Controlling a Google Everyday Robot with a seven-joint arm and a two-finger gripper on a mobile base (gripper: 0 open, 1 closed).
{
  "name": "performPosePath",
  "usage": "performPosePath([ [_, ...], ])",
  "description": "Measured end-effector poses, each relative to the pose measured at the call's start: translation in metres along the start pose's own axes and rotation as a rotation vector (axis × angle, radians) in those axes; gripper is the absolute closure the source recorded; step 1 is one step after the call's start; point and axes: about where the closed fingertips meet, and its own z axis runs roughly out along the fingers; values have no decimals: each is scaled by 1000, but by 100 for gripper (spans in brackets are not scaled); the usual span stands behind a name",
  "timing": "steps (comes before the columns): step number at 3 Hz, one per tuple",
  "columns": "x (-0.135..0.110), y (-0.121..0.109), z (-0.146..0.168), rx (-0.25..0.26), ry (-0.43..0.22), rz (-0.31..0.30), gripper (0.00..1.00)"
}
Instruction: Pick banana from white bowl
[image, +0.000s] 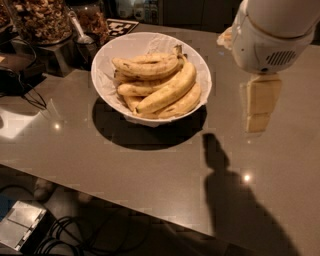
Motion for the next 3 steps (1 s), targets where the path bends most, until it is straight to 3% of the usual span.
performPosePath([
  [2, -16, -13, -1, 54, 15, -26, 0],
  [3, -40, -36, 7, 91, 13, -57, 0],
])
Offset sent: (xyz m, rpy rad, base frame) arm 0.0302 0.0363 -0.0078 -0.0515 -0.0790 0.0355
